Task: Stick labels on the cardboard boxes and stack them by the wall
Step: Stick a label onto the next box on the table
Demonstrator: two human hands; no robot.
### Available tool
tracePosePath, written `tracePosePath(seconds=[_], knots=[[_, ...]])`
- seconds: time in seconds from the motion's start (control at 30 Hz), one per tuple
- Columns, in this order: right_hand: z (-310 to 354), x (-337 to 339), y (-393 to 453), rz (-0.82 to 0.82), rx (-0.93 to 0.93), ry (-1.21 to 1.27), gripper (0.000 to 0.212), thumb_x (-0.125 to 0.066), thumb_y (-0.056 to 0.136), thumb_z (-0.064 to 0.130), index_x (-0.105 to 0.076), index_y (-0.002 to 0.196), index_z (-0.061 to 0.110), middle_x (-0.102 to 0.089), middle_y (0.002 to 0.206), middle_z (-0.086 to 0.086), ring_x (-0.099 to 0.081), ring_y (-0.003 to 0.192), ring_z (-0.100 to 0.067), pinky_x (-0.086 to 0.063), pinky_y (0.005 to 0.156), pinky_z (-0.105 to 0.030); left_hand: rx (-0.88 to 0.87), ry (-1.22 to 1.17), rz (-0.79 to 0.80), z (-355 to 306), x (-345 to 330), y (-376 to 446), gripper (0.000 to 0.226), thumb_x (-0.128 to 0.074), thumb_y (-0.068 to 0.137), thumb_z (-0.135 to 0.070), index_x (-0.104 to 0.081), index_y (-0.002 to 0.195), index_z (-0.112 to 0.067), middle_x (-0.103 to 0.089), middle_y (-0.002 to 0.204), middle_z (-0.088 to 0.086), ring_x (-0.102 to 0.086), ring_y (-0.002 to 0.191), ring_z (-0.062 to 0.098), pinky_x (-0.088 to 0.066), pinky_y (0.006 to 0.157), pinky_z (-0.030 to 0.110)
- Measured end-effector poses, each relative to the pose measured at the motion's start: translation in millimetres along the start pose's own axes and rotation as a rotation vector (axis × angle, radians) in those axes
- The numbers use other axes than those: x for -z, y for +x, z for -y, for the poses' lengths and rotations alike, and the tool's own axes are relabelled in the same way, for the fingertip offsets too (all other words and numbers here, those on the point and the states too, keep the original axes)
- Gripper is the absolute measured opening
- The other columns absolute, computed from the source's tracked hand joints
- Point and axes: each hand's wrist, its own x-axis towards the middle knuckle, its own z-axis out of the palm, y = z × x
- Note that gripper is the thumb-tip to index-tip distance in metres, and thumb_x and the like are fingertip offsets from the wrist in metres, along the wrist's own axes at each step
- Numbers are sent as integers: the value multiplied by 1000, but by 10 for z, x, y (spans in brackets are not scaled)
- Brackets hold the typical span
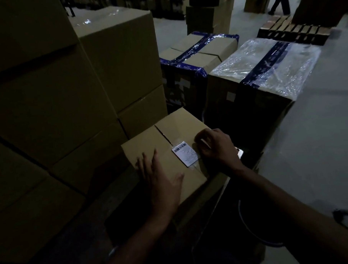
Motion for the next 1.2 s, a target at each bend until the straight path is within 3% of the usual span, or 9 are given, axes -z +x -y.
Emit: tracePosePath(seconds=[0.07, 0.13, 0.2, 0.53, 0.67, 0.77, 0.97, 1.07, 1.2], knots=[[24, -108, -137, -64, -43, 10, 12, -70, 84, 19, -67, 95, 22, -63, 91, 12, -55, 92, -13, -47, 86, -39, -24, 72, 60, 74, 41, 191, 106, -75, 72, -61, -23, 157, -24, -10, 167, 7, 6, 154, 20, -3, 125, 48], [48, -205, -300, -91, -77, 61, 13, -67, 85, 20, -64, 97, 23, -64, 92, 11, -51, 92, -9, -48, 82, -37, -65, 167, 91, 143, 88, 366, 122, -53, 58, -88, -23, 156, -23, -14, 166, 6, 1, 154, 20, 3, 125, 43], [71, -256, -422, -95, -69, 78, 14, -66, 86, 23, -61, 99, 24, -62, 94, 12, -47, 94, -8, -45, 83, -33, -104, 245, 89, 180, 103, 493, 128, -37, 51, -96, -25, 155, -23, -17, 166, 6, -3, 154, 19, 5, 124, 41], [198, -279, -333, -80, -155, -5, 18, -68, 83, 22, -57, 98, 22, -53, 87, 12, -46, 93, -15, -21, 78, -26, -185, 364, 45, 247, 25, 611, 113, -34, 60, -98, -44, 145, -24, -31, 161, 4, -16, 152, 17, 2, 124, 46], [202, -213, -225, -23, -219, 44, 21, -70, 80, 21, -55, 94, 26, -55, 89, 11, -56, 91, -17, -26, 83, -29, -192, 362, 35, 250, 14, 611, 112, -32, 60, -98, -48, 143, -24, -29, 162, 4, -15, 152, 17, 0, 124, 48], [170, -185, -203, -13, -242, 108, 27, -72, 78, 21, -51, 92, 30, -61, 92, 10, -58, 86, -11, -42, 90, -36, -199, 355, 18, 263, 1, 614, 111, -33, 60, -99, -51, 141, -24, -32, 161, 5, -18, 152, 17, -2, 124, 49], [262, -358, -437, -128, -206, -85, 37, -73, 76, 41, -56, 103, 23, -59, 96, 7, -48, 94, -17, -32, 81, -34, -208, 359, -2, 275, 0, 619, 118, -27, 57, -104, -52, 139, -24, -34, 160, 5, -19, 151, 18, -3, 124, 49], [288, -316, -338, -52, -294, -109, 48, -76, 74, 45, -56, 112, 23, -61, 103, 6, -50, 102, -21, -32, 87, -36, -207, 383, 7, 281, -22, 632, 117, -23, 59, -104, -51, 141, -25, -33, 161, 5, -18, 152, 17, -2, 124, 49], [240, -246, -183, 68, -391, 28, 57, -79, 71, 37, -53, 120, 23, -66, 112, 7, -55, 114, -21, -30, 96, -38, -199, 381, 17, 277, -34, 638, 99, -31, 71, -91, -50, 141, -25, -32, 161, 5, -16, 152, 17, -1, 124, 48]])
